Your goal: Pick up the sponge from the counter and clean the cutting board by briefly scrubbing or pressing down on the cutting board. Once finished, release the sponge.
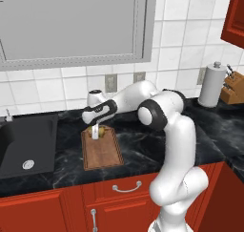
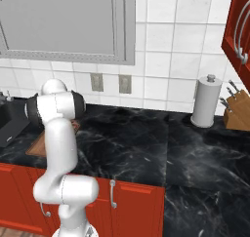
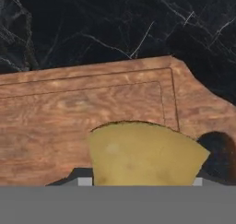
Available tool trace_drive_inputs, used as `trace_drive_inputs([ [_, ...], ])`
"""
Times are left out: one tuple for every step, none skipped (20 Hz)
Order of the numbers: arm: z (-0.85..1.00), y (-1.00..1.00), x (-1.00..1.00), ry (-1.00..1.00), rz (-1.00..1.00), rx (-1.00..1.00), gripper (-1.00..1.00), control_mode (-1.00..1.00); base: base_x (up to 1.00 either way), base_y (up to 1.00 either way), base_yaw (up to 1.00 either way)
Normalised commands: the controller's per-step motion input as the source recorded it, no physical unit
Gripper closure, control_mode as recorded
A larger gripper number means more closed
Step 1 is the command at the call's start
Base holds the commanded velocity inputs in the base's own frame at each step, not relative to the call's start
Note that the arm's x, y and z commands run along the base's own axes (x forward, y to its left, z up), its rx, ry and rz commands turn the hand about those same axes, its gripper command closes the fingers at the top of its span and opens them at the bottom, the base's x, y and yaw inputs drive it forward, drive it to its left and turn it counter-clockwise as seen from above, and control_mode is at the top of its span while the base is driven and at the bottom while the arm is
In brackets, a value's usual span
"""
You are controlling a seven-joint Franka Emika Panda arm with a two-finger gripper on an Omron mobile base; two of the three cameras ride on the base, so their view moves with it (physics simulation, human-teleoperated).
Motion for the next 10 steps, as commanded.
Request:
trace_drive_inputs([
  [-0.1,0.0,-0.72,0.0,0.0,0.09,1.0,-1.0,0.0,0.0,0.0],
  [-0.06,0.0,-0.74,0.0,0.0,0.09,1.0,-1.0,0.0,0.0,0.0],
  [0.0,0.0,-0.7,0.05,0.0,0.09,1.0,-1.0,0.0,0.0,0.0],
  [0.0,0.0,-0.66,0.1,0.0,0.09,1.0,-1.0,0.0,0.0,0.0],
  [0.0,0.0,-0.64,0.15,0.0,0.09,1.0,-1.0,0.0,0.0,0.0],
  [0.0,0.0,-0.58,0.22,0.0,0.07,1.0,-1.0,0.0,0.0,0.0],
  [0.0,0.0,-0.57,0.26,0.0,0.04,1.0,-1.0,0.0,0.0,0.0],
  [0.03,0.0,-0.5,0.31,0.0,0.03,1.0,-1.0,0.0,0.0,0.0],
  [0.03,0.0,-0.46,0.33,0.0,0.02,1.0,-1.0,0.0,0.0,0.0],
  [0.0,0.02,-0.44,0.33,0.0,0.0,1.0,-1.0,0.0,0.0,0.0],
])
